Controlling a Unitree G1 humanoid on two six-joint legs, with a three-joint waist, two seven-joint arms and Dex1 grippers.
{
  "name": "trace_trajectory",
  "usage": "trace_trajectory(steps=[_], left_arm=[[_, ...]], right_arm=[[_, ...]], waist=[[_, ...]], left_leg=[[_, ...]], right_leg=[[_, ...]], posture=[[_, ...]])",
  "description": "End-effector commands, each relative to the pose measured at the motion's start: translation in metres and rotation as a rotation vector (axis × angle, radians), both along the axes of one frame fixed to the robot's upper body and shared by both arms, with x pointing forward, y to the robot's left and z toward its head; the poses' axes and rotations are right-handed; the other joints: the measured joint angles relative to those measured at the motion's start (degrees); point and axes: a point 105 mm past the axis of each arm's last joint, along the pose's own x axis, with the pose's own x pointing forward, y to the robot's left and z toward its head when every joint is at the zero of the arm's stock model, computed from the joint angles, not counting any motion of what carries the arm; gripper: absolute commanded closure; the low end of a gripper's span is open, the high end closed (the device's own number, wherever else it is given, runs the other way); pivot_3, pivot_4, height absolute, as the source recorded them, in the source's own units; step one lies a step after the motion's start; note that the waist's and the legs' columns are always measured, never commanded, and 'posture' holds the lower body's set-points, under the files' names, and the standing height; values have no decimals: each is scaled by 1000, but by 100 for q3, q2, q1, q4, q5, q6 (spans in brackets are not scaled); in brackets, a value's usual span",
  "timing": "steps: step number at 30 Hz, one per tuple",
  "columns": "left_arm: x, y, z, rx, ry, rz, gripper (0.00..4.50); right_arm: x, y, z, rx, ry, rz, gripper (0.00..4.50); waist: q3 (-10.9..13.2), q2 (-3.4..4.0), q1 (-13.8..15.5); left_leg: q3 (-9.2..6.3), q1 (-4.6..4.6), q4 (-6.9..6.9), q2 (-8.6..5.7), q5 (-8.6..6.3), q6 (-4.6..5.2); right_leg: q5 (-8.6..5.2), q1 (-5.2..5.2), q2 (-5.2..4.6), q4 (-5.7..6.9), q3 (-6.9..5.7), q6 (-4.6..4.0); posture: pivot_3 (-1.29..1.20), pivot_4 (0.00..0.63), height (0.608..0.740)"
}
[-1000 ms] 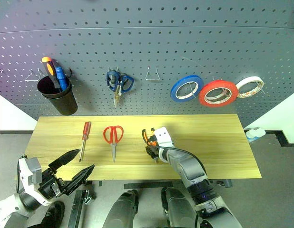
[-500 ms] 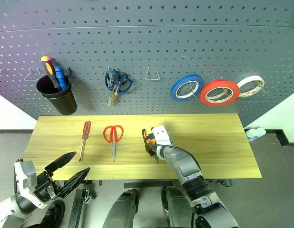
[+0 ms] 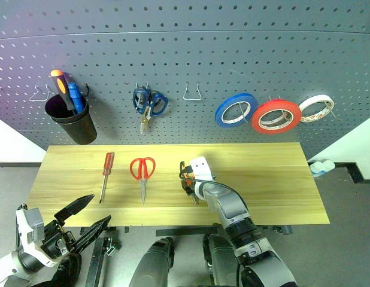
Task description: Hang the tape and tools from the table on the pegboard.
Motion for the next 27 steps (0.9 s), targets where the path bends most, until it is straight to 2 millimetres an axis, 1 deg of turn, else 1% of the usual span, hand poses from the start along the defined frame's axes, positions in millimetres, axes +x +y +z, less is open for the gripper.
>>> trace_trajectory(steps=[1, 4, 5, 9, 12, 17, 19, 21, 24, 27], left_arm=[[1, -2, 6, 20, -21, 0, 0], [3, -3, 9, 21, -23, 0, 0], [4, -3, 10, 22, -25, 0, 0], [7, -9, 18, 20, -27, 0, 0], [9, -15, 22, 19, -29, -3, 0], [16, -22, 30, 7, -37, -2, 0], [19, -23, 32, 8, -42, -1, 0], [21, -24, 32, 10, -41, -4, 0], [26, -26, 34, 6, -50, -9, 0], [30, -28, 34, 1, -55, -18, 0]], right_arm=[[0, 1, 4, -19, -18, 2, 1225], [1, -2, 2, -52, -26, 6, 2282], [1, -2, 2, -59, -25, 6, 2429], [-1, -2, 0, -92, -31, 27, 2425], [0, -2, 2, -75, -34, 35, 2425], [-3, 0, 13, 28, -43, 102, 2425], [0, -2, 30, 112, -108, 124, 2425], [0, -7, 36, 106, -129, 141, 2425], [-2, -13, 45, 149, -156, 186, 2425], [-9, -13, 56, 221, -195, 247, 2425]], waist=[[0, 0, 2], [0, 0, 0], [0, 0, 0], [0, -1, 2], [0, -1, 2], [2, 0, 11], [1, -2, 9], [2, -1, -10], [0, -3, -4], [-1, -5, -2]], left_leg=[[0, 0, 0, 0, 0, 0], [0, -1, 0, 0, 0, 0], [0, -1, 0, 0, 0, 0], [-1, -1, 2, 0, 0, 0], [-1, 0, 2, 0, 0, 0], [-2, -3, 3, 0, 0, -1], [-2, -7, 3, -1, 1, -1], [-3, -13, 3, -1, 1, -1], [-3, -16, 3, -1, 2, -3], [-3, -17, 4, -2, 2, -3]], right_leg=[[0, 0, 0, 0, 0, 0], [0, -1, 0, 0, 0, 0], [0, -1, 0, 0, 0, 0], [0, 0, 0, 1, -1, 0], [0, 0, 0, 1, 0, 0], [0, 0, 0, 0, -3, 1], [1, -4, 0, 0, -4, 1], [1, -10, 0, 0, -4, 2], [2, -13, 0, 2, -5, 2], [2, -13, 0, 1, -6, 2]], posture=[[91, 285, 740], [92, 286, 740], [92, 286, 740], [93, 287, 740], [94, 286, 740], [87, 276, 740], [79, 264, 740], [69, 254, 740], [57, 244, 740], [45, 237, 740]])
